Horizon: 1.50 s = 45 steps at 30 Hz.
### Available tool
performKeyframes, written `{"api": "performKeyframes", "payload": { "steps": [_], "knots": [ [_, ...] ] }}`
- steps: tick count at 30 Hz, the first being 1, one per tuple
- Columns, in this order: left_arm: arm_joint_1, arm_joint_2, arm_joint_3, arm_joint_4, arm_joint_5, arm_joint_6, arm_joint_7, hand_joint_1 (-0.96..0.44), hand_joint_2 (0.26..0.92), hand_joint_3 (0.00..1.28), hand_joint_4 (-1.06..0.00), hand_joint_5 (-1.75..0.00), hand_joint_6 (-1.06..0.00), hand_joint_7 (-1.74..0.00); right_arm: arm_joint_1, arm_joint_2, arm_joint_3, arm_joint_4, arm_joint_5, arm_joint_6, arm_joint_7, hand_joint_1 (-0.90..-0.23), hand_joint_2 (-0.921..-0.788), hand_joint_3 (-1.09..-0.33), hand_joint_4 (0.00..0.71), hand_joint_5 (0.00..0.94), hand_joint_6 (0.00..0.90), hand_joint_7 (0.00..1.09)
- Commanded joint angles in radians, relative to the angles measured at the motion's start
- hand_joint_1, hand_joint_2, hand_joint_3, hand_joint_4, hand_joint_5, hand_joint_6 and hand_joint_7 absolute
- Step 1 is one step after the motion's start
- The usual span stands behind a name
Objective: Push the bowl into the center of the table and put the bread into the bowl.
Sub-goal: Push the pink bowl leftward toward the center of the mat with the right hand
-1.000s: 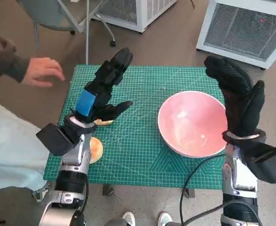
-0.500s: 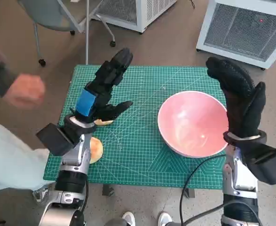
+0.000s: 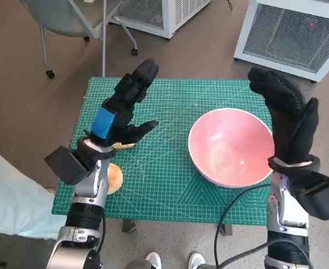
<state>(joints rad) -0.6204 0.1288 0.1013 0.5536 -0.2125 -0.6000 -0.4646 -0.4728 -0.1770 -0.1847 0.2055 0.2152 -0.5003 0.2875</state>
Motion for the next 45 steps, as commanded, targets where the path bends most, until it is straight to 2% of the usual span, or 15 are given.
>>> {"api": "performKeyframes", "payload": {
  "steps": [1, 9, 12, 16, 20, 27, 34, 45],
  "knots": [
    [-0.014, 0.006, 0.007, 0.005, -0.013, -0.011, -0.007, -0.47, 0.921, 0.22, -0.17, 0.00, -0.16, -0.17, 0.046, -0.026, -0.039, 0.038, 0.006, -0.020, -0.008, -0.620, -0.921, -0.723, 0.276, 0.000, 0.003, 0.55],
    [-0.015, 0.007, 0.017, 0.017, -0.020, -0.013, -0.014, -0.47, 0.921, 0.22, -0.17, 0.00, -0.17, -0.18, 0.058, -0.047, -0.114, 0.197, -0.034, -0.125, -0.077, -0.606, -0.921, -0.736, 0.261, 0.000, -0.001, 0.54],
    [-0.015, 0.005, 0.019, 0.019, -0.019, -0.013, -0.014, -0.47, 0.921, 0.22, -0.17, 0.00, -0.17, -0.18, 0.060, -0.047, -0.130, 0.261, -0.033, -0.163, -0.094, -0.593, -0.921, -0.736, 0.261, 0.000, 0.000, 0.54],
    [-0.016, 0.004, 0.021, 0.020, -0.018, -0.014, -0.015, -0.48, 0.921, 0.22, -0.18, 0.00, -0.18, -0.18, 0.053, -0.051, -0.130, 0.290, -0.032, -0.188, -0.097, -0.583, -0.921, -0.737, 0.261, 0.001, -0.001, 0.54],
    [-0.008, -0.001, 0.021, 0.012, -0.014, -0.010, -0.009, -0.48, 0.921, 0.22, -0.18, -0.01, -0.18, -0.18, 0.045, -0.053, -0.164, 0.484, -0.018, -0.250, -0.110, -0.557, -0.921, -0.748, 0.262, 0.001, 0.000, 0.54],
    [-0.007, 0.002, 0.023, 0.010, -0.010, -0.006, -0.004, -0.49, 0.921, 0.23, -0.18, 0.00, -0.18, -0.18, 0.003, -0.057, -0.178, 0.674, -0.020, -0.311, -0.125, -0.510, -0.921, -0.799, 0.269, 0.004, 0.022, 0.54],
    [-0.007, 0.003, 0.023, 0.007, -0.009, 0.000, -0.003, -0.51, 0.921, 0.23, -0.18, 0.00, -0.18, -0.18, -0.049, -0.039, -0.180, 0.818, -0.015, -0.324, -0.143, -0.486, -0.921, -0.827, 0.291, 0.013, 0.060, 0.54],
    [-0.008, 0.008, 0.024, 0.007, -0.011, 0.003, -0.005, -0.51, 0.921, 0.23, -0.18, 0.00, -0.18, -0.17, -0.120, -0.005, -0.178, 0.941, -0.013, -0.294, -0.159, -0.488, -0.921, -0.837, 0.319, 0.021, 0.121, 0.55]
  ]
}}
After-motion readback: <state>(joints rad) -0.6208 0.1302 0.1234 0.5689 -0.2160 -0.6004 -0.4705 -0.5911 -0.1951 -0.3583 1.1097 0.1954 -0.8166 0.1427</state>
